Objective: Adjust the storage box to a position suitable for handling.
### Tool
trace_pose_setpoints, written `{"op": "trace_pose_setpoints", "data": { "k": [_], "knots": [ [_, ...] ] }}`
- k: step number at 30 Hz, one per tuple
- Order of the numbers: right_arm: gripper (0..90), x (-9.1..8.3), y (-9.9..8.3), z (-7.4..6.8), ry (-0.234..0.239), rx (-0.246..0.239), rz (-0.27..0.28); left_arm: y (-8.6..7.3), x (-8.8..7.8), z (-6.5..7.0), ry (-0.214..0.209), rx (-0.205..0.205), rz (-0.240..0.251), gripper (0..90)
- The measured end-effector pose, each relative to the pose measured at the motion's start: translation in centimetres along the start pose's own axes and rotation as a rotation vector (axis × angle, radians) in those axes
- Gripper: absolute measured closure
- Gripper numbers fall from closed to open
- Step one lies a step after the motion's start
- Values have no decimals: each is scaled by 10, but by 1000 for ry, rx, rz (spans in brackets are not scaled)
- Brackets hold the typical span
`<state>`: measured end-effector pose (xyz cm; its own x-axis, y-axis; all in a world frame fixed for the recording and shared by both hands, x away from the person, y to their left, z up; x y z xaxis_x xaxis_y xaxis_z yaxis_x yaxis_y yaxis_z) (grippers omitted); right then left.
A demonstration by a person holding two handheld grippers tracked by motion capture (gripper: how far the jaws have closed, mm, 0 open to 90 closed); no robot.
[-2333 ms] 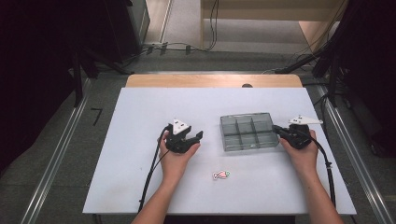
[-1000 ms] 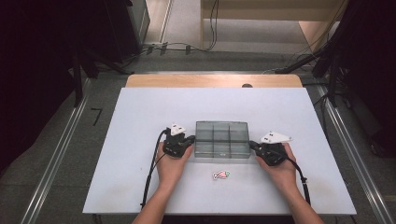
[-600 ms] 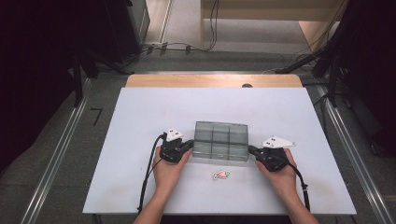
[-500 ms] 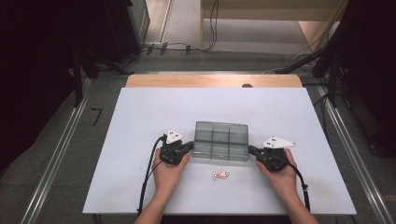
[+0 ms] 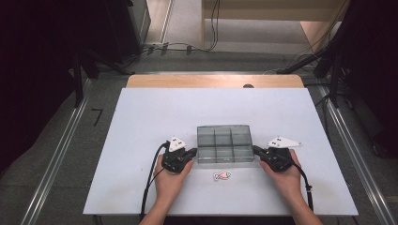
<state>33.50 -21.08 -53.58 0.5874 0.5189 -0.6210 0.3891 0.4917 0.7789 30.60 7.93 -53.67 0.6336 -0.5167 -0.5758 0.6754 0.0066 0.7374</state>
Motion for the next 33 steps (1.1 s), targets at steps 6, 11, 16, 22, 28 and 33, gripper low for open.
{"op": "trace_pose_setpoints", "data": {
  "k": [6, 11, 16, 22, 28, 33],
  "knots": [
    [881, 1, 1, -5, 9, -7, 2, -1, -3, -4, 1, -14, 0, 900],
    [880, 1, 2, -4, 35, -3, -2, 0, -4, -6, -26, -9, -10, 900],
    [850, -10, 6, 7, -1, 27, 4, 5, -16, -19, -16, -3, 29, 900],
    [665, -34, 14, 21, -6, 56, 129, 11, -37, -27, -88, 12, 85, 811],
    [373, -51, 26, 13, 81, 26, 190, 11, -44, -16, -163, 54, 83, 620],
    [131, -56, 37, -6, 147, -44, 206, 11, -49, -11, -223, 70, 87, 435]
  ]
}}
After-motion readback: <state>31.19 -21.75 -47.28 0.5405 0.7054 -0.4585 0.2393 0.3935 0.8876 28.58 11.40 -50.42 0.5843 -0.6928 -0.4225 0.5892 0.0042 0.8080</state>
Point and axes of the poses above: each handheld gripper's, and its own axes: x roughly forward along the jaws, y roughly out of its top, z roughly to its right, the point moved 5 cm from there along x, roughly forward along the jaws, and after that the axes turned 11 degrees about -x, right-handed, at the moved point
